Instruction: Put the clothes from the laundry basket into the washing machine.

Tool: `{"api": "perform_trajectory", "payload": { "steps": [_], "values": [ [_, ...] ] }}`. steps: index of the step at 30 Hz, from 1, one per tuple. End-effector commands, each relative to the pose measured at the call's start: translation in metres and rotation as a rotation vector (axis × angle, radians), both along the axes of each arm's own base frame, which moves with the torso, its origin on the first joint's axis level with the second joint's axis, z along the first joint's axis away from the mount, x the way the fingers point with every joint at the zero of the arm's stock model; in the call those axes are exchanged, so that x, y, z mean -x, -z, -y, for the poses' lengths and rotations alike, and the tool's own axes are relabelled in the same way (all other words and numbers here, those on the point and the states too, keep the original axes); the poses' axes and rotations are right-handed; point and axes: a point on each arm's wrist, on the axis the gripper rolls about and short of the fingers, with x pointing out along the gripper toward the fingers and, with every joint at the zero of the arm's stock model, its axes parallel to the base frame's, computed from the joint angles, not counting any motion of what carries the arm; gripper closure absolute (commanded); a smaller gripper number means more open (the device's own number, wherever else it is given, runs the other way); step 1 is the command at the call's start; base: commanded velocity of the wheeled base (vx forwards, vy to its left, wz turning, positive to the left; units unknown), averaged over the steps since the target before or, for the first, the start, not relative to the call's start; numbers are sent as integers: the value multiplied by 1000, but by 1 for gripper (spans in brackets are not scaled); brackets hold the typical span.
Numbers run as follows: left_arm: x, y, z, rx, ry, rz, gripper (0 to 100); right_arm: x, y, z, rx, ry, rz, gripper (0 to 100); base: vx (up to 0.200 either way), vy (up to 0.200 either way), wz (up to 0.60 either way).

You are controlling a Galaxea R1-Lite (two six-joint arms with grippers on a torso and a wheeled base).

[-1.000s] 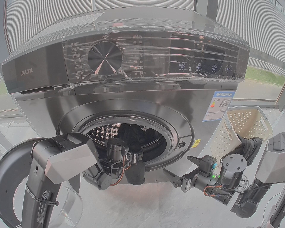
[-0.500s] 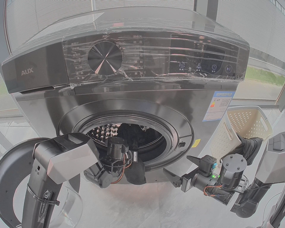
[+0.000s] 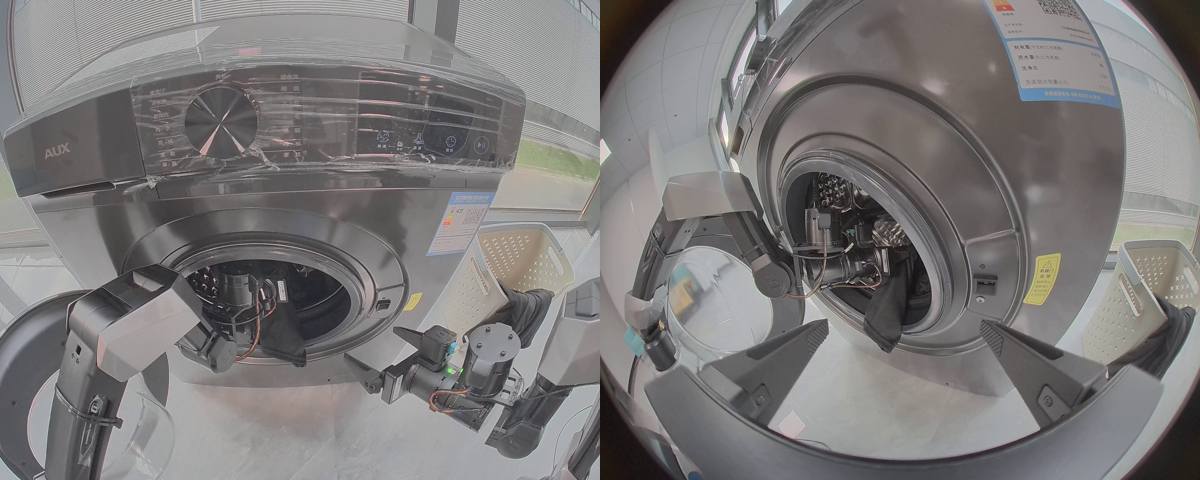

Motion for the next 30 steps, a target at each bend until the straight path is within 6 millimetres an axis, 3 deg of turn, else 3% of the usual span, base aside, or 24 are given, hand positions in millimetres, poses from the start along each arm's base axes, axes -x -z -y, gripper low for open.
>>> {"api": "perform_trajectory", "payload": {
  "steps": [1, 7, 13, 27, 28, 30],
  "values": [
    [1, 0, 0, 3, 1, 1, 0, 0, 0, 0, 0, -2, 1, 0, 0, 0, 0],
    [16, 4, 1, -21, 17, -55, 0, 0, 0, 0, 1, -2, 0, 0, 0, 0, 0],
    [39, 30, -3, -86, 51, -165, 0, 1, 0, 0, 0, -1, -1, 0, 0, 0, 0],
    [39, 55, -2, -112, 55, -208, 0, 0, 0, 0, 1, -2, 0, 0, 0, 0, 0],
    [39, 55, -2, -112, 55, -208, 100, 0, 0, 0, 1, -2, 0, 0, 0, 0, 0],
    [38, 55, -1, -110, 55, -205, 100, 0, 1, -1, 2, -2, -1, 0, 0, 0, 0]
  ]
}}
